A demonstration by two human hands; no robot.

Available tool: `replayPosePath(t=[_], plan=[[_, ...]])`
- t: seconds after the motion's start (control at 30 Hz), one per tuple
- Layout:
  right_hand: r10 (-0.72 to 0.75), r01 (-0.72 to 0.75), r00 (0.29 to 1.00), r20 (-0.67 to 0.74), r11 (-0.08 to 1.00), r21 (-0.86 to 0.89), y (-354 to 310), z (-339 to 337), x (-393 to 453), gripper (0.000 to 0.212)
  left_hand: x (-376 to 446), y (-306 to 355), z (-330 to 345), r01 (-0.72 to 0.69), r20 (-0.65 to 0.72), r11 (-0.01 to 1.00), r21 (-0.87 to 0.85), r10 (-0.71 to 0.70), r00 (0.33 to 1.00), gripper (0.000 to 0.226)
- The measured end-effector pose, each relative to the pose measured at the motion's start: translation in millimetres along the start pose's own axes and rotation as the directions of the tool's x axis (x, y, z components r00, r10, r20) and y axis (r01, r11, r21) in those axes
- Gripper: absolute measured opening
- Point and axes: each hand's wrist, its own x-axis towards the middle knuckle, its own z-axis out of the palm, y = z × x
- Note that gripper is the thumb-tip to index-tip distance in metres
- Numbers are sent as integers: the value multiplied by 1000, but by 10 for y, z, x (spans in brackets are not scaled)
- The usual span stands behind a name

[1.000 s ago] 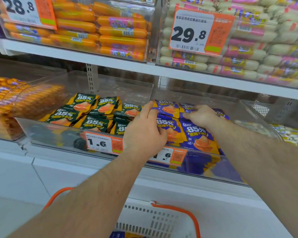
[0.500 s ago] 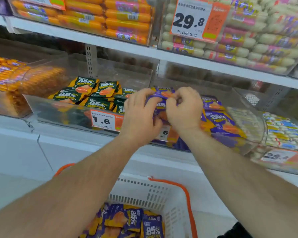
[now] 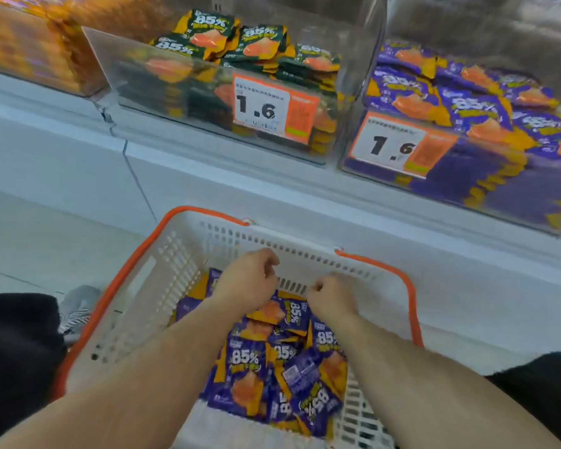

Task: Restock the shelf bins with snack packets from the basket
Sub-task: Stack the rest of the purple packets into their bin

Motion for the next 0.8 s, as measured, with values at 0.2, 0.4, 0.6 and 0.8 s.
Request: replayPosePath(t=[0.2,0.4,0.6,0.8], plan=[[199,-172,894,401,980,-103,395,273,173,10,130,-129,299,32,125,999,27,-35,992,28],[209,-92,917,340,939,-331,578,412,171,12,221,-172,429,58,176,997,59,-67,982,29],[161,6,919,359,907,-420,564,349,89,9,151,-180,419,85,224,993,76,-100,969,26],[33,156,903,428,904,-399,345,102,-78,22,6,-137,351,80,255,991,103,-104,961,24]])
